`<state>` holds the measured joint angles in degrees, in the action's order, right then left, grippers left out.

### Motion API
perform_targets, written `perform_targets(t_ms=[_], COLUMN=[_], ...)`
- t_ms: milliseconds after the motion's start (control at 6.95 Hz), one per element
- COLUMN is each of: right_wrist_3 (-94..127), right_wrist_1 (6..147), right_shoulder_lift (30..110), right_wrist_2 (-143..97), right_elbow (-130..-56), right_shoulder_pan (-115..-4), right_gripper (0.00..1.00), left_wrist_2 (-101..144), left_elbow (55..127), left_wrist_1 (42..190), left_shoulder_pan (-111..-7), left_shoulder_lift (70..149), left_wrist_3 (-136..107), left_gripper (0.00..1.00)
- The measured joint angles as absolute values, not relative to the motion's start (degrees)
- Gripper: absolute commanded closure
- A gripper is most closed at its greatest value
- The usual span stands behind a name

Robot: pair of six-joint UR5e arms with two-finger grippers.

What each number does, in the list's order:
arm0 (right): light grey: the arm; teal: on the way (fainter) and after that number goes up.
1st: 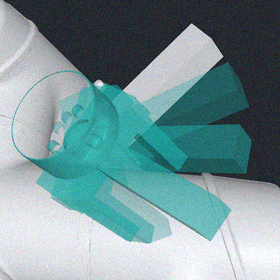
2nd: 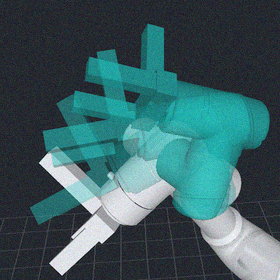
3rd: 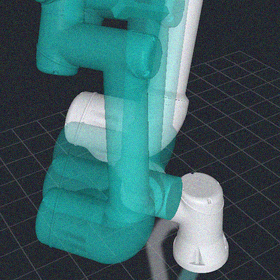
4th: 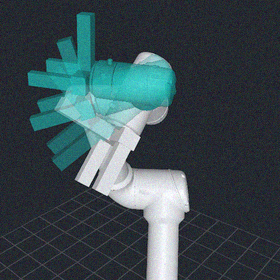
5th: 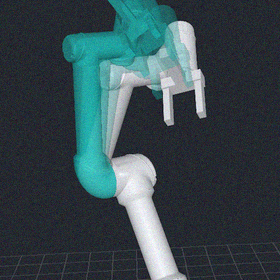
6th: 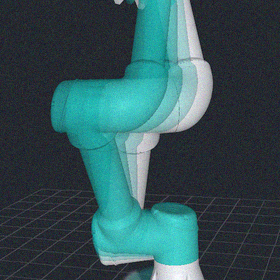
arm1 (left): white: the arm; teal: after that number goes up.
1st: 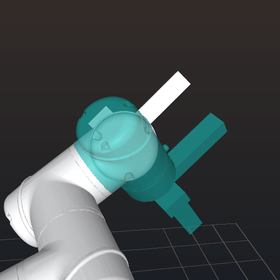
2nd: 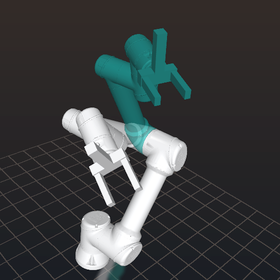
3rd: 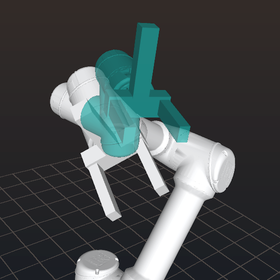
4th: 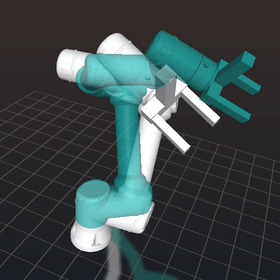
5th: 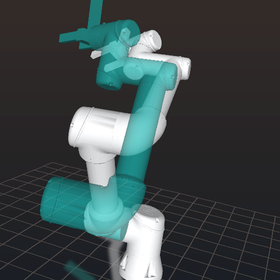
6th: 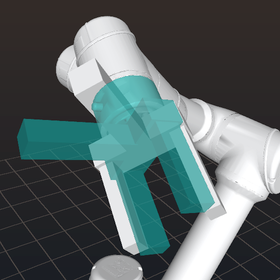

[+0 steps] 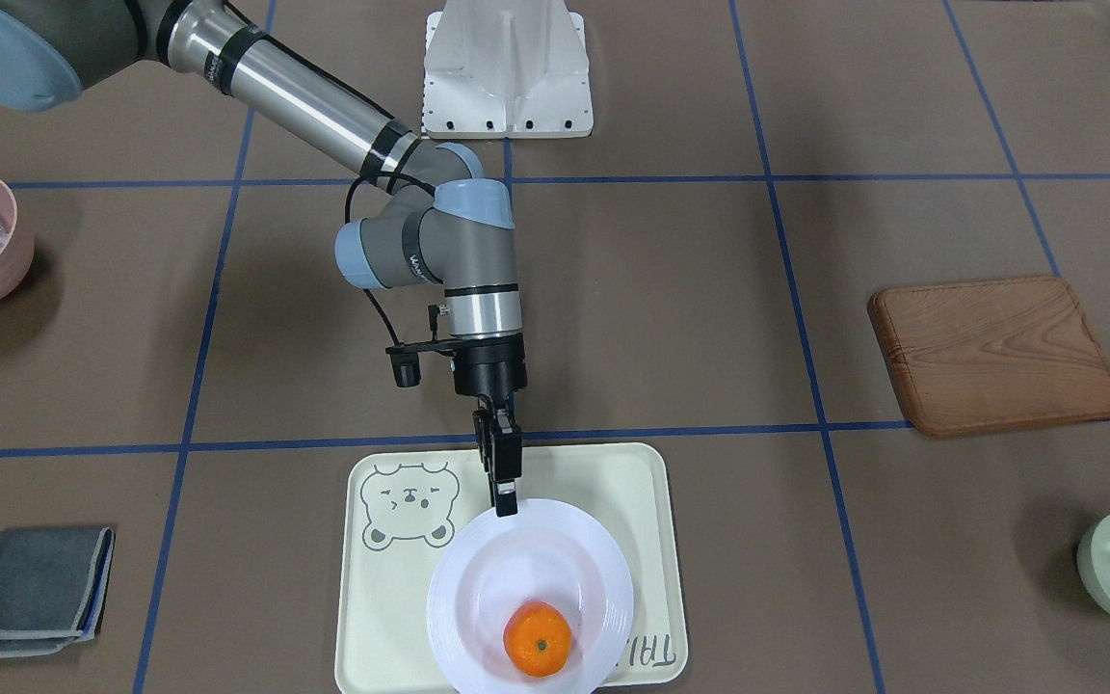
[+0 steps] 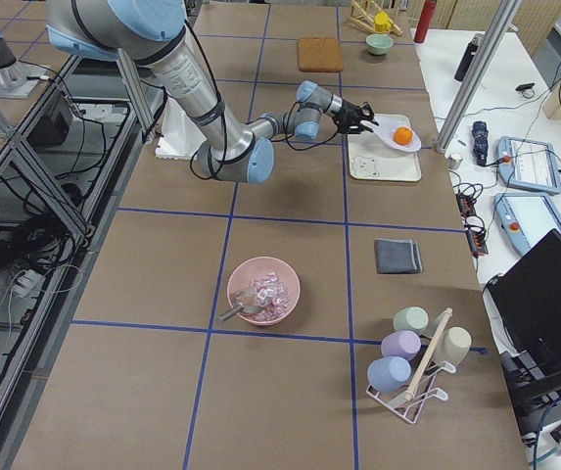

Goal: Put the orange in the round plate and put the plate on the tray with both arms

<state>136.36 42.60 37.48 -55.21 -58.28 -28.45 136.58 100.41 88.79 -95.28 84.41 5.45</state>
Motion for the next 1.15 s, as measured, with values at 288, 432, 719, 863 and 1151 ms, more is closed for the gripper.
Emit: perform_targets(t_ms=[288,432,719,863,1151], right_wrist_3=[123.3,115.7,96.0,84.7,61.8], right_wrist_1=[48.4,54.2,66.0,72.0,84.7], right_shoulder_lift=[40.9,41.8,44.1,46.1,49.9], right_wrist_2=[-61.8,-67.0,-81.7,-89.5,-103.8], right_elbow=[-67.3,-71.3,-78.2,-81.8,-88.6], right_shoulder_pan=[-28.6,-29.4,-33.9,-37.8,-48.1], right_gripper=[0.00,0.00,0.00,0.00,0.00], left_wrist_2=[136.6,136.6,136.5,136.4,136.2], left_elbow=[100.5,100.4,100.4,100.3,100.2], left_wrist_1=[88.8,88.8,88.7,88.6,88.3], left_shoulder_pan=[-95.3,-95.3,-95.3,-95.3,-95.3], left_shoulder_lift=[84.5,84.5,84.6,84.5,84.3], left_wrist_3=[5.4,5.4,5.3,5.3,5.3], left_gripper=[0.01,0.01,0.01,0.01,0.01])
